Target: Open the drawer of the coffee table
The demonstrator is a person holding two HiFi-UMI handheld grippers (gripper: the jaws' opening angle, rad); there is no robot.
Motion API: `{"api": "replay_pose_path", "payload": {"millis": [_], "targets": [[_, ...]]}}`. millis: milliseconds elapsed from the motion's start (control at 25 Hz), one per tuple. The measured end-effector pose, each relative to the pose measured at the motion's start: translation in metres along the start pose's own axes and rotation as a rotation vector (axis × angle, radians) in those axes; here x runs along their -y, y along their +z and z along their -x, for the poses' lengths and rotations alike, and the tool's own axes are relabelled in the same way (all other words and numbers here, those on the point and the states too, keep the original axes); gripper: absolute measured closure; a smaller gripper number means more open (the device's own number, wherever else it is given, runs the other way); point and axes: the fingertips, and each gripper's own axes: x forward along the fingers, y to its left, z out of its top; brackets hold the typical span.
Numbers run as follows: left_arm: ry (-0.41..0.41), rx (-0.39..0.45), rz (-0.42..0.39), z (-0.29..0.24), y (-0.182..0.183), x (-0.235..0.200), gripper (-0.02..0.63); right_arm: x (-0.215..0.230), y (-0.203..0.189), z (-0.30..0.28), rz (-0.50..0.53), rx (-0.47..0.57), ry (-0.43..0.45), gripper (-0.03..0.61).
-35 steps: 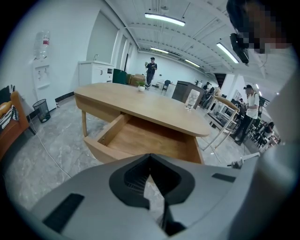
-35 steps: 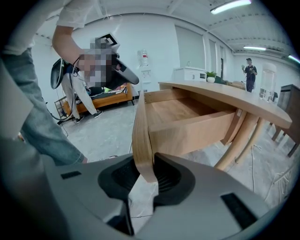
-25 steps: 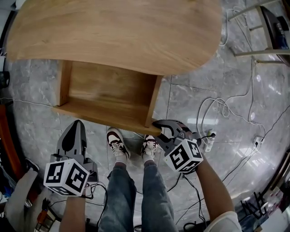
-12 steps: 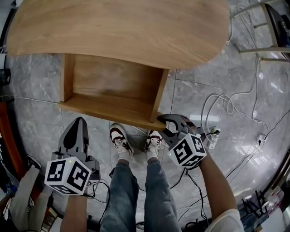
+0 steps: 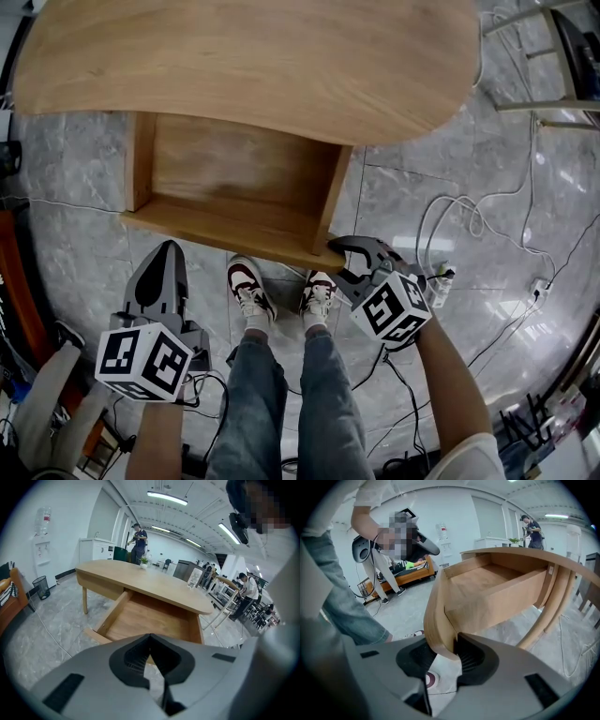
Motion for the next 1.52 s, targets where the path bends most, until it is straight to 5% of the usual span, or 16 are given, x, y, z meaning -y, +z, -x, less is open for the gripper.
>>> {"api": "replay_pose_path", "payload": {"millis": [360,800,1520], "targets": [[-0.01,0.025,0.001,0.011,0.013,0.0,0.621,0.001,-0.002,0.006,-0.114,-0.056,0.02,0.393],[-0.003,0.141,0.018,0.059,0.085,0.001,0.621,-0.005,0.046,0.062,-0.215,-0.02,-0.061,0.377],[-0.061,0.356,-0.034,0.247,0.294,0.024,0.621,0.008,0.293,0.322,-0.613,0.371,-0.725,0.451]]}}
